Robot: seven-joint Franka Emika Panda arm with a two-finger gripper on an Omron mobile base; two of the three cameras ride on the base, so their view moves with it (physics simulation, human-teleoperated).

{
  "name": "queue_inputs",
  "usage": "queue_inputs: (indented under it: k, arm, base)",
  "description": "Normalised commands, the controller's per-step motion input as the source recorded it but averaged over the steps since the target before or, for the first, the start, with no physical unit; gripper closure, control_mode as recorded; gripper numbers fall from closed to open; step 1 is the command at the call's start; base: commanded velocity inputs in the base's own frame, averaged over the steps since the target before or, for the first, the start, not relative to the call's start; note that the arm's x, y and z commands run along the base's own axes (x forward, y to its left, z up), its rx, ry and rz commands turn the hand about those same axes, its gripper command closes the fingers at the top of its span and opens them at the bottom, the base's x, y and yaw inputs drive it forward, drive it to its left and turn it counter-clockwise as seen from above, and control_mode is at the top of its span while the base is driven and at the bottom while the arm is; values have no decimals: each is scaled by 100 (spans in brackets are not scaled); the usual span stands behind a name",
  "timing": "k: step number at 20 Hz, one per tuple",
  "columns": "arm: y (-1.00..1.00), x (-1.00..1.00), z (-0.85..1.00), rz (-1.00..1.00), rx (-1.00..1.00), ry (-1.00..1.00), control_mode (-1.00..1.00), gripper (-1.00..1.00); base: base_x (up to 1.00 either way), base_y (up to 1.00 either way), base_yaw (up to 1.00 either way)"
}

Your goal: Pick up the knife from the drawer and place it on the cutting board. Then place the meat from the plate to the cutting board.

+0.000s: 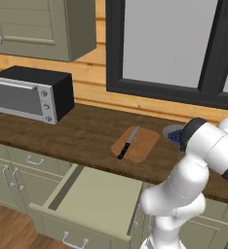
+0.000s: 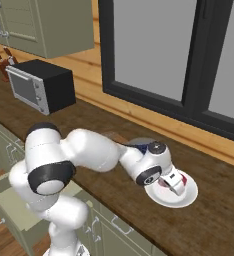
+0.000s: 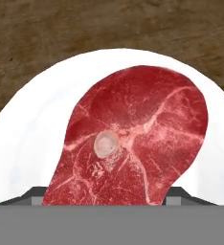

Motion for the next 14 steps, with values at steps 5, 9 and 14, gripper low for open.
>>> queue_inputs:
  k: [5, 9, 14]
  arm:
    - [80, -34, 61, 1, -16, -3, -100, 100]
    - [100, 0, 50, 9, -15, -9, -100, 100]
    - [99, 13, 27, 16, -3, -26, -100, 100]
  base:
    - [0, 0, 0]
    - [0, 0, 0]
    - [0, 0, 0]
